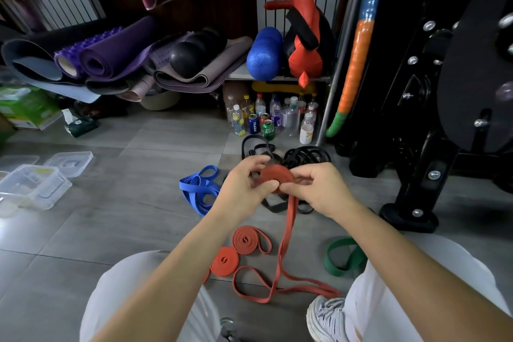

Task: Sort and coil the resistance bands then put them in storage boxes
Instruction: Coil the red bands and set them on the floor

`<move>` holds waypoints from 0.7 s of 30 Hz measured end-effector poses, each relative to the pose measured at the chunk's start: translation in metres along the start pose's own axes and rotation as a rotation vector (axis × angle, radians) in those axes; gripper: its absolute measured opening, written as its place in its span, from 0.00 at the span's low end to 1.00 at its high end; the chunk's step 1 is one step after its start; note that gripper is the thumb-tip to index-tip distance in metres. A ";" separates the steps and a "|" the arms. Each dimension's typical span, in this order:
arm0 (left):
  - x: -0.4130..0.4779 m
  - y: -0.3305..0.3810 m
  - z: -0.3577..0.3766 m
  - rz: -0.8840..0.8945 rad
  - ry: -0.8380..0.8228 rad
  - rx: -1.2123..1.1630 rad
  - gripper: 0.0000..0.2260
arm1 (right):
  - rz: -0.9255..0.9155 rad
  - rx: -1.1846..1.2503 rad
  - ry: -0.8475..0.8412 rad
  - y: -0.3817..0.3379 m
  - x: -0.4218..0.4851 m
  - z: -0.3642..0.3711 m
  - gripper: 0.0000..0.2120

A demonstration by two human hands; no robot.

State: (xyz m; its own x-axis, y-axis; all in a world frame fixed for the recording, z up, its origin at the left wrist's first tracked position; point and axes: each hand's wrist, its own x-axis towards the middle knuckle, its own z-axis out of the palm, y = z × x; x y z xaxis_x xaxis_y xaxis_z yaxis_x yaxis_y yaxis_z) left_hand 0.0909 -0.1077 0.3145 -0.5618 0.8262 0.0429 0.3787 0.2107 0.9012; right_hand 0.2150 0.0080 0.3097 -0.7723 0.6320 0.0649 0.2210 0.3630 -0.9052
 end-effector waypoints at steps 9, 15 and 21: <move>0.001 -0.003 0.001 0.236 0.045 0.311 0.08 | 0.015 -0.173 -0.021 0.000 0.001 0.002 0.06; 0.001 0.005 -0.004 0.146 0.096 -0.082 0.15 | 0.021 0.023 -0.013 -0.004 0.002 -0.003 0.07; 0.000 0.004 -0.006 0.064 0.106 -0.443 0.09 | 0.030 0.244 -0.020 -0.005 0.003 0.000 0.12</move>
State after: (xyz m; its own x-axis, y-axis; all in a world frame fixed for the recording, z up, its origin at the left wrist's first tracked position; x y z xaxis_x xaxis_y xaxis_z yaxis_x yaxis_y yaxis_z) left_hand 0.0875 -0.1098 0.3211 -0.6285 0.7672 0.1280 0.0774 -0.1020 0.9918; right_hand 0.2114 0.0085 0.3141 -0.7798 0.6253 0.0304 0.0955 0.1668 -0.9813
